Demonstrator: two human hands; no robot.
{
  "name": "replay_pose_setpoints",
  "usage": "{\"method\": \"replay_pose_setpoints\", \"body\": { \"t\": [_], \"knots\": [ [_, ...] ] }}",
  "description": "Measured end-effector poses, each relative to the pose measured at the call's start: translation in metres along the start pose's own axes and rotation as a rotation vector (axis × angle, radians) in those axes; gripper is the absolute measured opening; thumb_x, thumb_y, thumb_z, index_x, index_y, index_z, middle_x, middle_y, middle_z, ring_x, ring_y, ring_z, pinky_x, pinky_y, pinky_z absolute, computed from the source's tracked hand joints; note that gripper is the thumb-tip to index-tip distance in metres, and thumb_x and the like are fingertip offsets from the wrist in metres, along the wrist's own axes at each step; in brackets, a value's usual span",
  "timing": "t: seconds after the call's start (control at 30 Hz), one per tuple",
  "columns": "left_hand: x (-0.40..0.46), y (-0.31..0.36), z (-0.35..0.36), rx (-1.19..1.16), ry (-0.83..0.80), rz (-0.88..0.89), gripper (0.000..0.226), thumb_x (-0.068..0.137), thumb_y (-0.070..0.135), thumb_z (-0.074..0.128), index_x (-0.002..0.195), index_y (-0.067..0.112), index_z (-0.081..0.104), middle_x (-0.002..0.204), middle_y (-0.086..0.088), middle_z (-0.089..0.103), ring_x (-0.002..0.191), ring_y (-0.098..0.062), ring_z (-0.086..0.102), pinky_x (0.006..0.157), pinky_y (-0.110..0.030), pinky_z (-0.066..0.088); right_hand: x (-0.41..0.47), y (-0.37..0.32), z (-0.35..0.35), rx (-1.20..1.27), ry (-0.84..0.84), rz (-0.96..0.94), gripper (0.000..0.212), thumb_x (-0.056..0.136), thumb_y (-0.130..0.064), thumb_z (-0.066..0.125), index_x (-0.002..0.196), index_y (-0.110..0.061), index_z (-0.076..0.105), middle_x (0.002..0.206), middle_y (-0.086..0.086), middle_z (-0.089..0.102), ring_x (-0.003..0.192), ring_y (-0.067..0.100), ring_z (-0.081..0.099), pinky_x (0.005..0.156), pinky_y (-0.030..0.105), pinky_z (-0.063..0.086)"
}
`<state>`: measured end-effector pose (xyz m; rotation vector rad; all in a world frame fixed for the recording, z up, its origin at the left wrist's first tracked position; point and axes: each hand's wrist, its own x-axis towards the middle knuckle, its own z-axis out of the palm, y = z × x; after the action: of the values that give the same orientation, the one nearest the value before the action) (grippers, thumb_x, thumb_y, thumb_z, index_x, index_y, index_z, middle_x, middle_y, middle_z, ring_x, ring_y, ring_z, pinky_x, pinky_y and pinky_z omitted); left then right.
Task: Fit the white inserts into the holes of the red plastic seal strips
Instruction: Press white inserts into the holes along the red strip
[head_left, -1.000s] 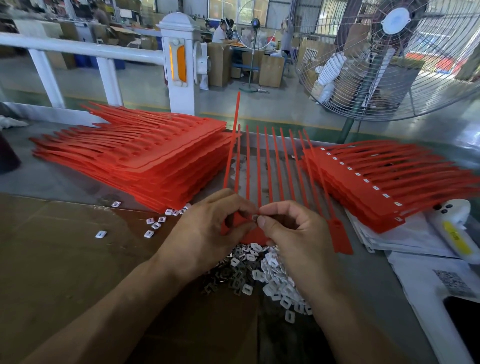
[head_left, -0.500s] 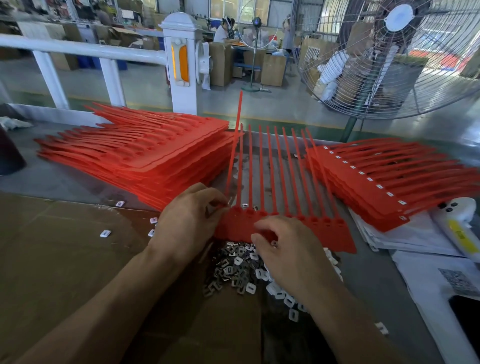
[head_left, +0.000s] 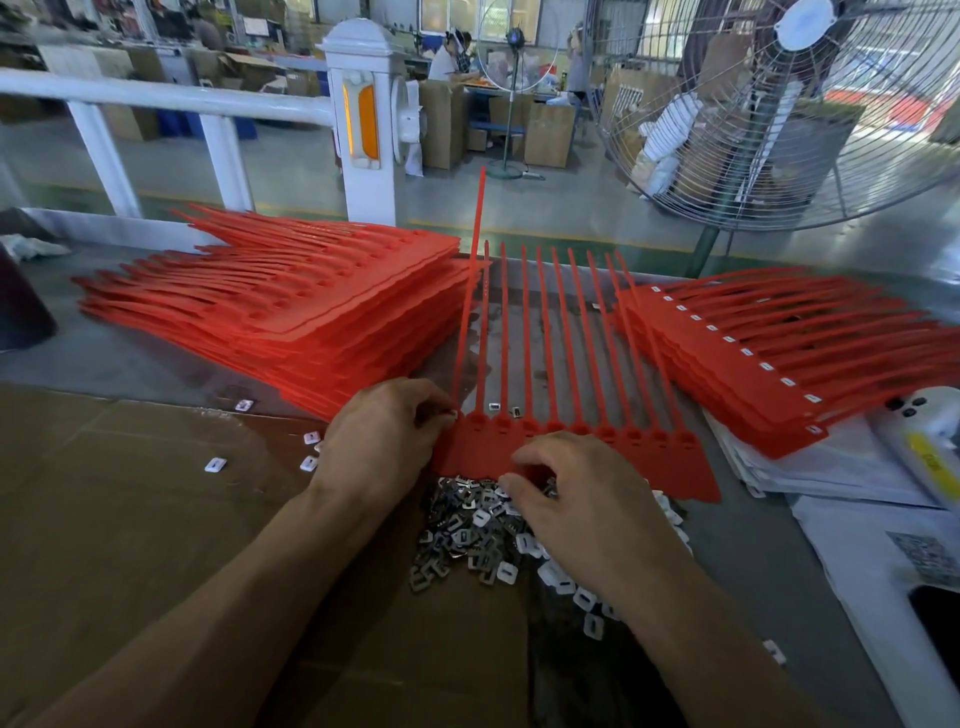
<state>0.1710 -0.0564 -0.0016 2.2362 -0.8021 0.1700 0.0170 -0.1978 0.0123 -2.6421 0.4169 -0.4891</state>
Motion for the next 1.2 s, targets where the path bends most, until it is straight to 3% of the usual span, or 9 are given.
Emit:
{"method": "replay_pose_setpoints", "body": {
  "t": [0.17,0.33,0.5,0.63,0.7,0.87,0.97,1.1,1.2],
  "knots": [
    [0.001,0.000,0.001,0.003,-0.019,-0.026,0.013,0.090,0.029,0.073,0.101,0.035,0.076,0.098,0.017,0.071,0.093,-0.006,0.065,0.084,-0.038,0.056,-0.001,-0.002,-0.002,-0.008,-0.014,0.006,0.030,0.097,-0.049,0.063,0.116,-0.028,0.073,0.112,-0.016,0.068,0.102,0.003,0.058,0.092,0.028,0.047],
    [0.000,-0.003,-0.002,-0.037,-0.024,-0.059,0.017,0.087,0.027,0.077,0.101,0.037,0.074,0.093,0.021,0.072,0.089,0.002,0.064,0.085,-0.033,0.056,0.000,-0.004,-0.004,-0.005,-0.022,0.014,0.025,0.097,-0.048,0.063,0.109,-0.028,0.075,0.103,-0.017,0.068,0.093,0.001,0.058,0.087,0.027,0.048],
    [-0.003,-0.003,-0.008,-0.059,-0.052,-0.061,0.021,0.086,0.025,0.077,0.101,0.038,0.072,0.092,0.022,0.071,0.089,0.002,0.065,0.084,-0.033,0.057,-0.002,-0.005,-0.006,0.001,-0.042,0.022,0.024,0.097,-0.048,0.062,0.107,-0.029,0.075,0.101,-0.019,0.067,0.092,0.001,0.058,0.091,0.031,0.049],
    [-0.005,0.000,-0.009,0.017,-0.078,0.007,0.020,0.090,0.023,0.074,0.102,0.039,0.074,0.096,0.018,0.066,0.081,-0.004,0.063,0.077,-0.038,0.056,-0.002,-0.005,-0.008,0.012,-0.041,0.029,0.024,0.097,-0.048,0.063,0.107,-0.029,0.075,0.101,-0.019,0.067,0.092,0.001,0.058,0.091,0.031,0.050],
    [-0.005,0.002,-0.010,0.073,-0.098,0.030,0.021,0.092,0.024,0.071,0.106,0.040,0.074,0.101,0.017,0.063,0.088,-0.008,0.062,0.082,-0.038,0.055,-0.002,-0.006,-0.008,0.019,-0.038,0.026,0.025,0.097,-0.048,0.063,0.107,-0.028,0.075,0.101,-0.019,0.068,0.091,0.001,0.058,0.090,0.032,0.050],
    [-0.006,0.004,-0.010,0.134,-0.124,0.068,0.025,0.095,0.024,0.067,0.112,0.040,0.073,0.109,0.016,0.063,0.106,-0.010,0.059,0.092,-0.038,0.051,-0.003,-0.007,-0.009,0.013,-0.016,-0.034,0.020,0.098,-0.044,0.064,0.108,-0.030,0.075,0.102,-0.019,0.068,0.095,0.003,0.057,0.093,0.034,0.049],
    [-0.006,0.003,-0.010,0.120,-0.122,0.074,0.024,0.094,0.023,0.067,0.112,0.039,0.073,0.108,0.015,0.063,0.106,-0.011,0.059,0.092,-0.038,0.051,-0.004,-0.009,-0.008,0.040,-0.061,-0.108,0.017,0.096,-0.043,0.067,0.109,-0.034,0.074,0.106,-0.021,0.066,0.102,0.002,0.053,0.096,0.031,0.044],
    [-0.005,0.002,-0.009,0.088,-0.119,0.070,0.022,0.092,0.024,0.069,0.108,0.038,0.074,0.105,0.015,0.063,0.104,-0.010,0.059,0.092,-0.039,0.051,-0.005,-0.013,-0.005,0.004,-0.155,-0.204,0.029,0.095,-0.053,0.064,0.119,-0.037,0.071,0.114,-0.022,0.060,0.111,0.001,0.045,0.100,0.029,0.037],
    [-0.006,0.003,-0.008,0.046,-0.106,0.052,0.019,0.090,0.023,0.070,0.104,0.036,0.074,0.100,0.015,0.063,0.098,-0.010,0.060,0.089,-0.040,0.052,-0.005,-0.016,0.000,-0.019,-0.136,-0.206,0.036,0.096,-0.058,0.058,0.124,-0.037,0.068,0.116,-0.022,0.057,0.111,0.003,0.044,0.100,0.029,0.037]
  ]
}}
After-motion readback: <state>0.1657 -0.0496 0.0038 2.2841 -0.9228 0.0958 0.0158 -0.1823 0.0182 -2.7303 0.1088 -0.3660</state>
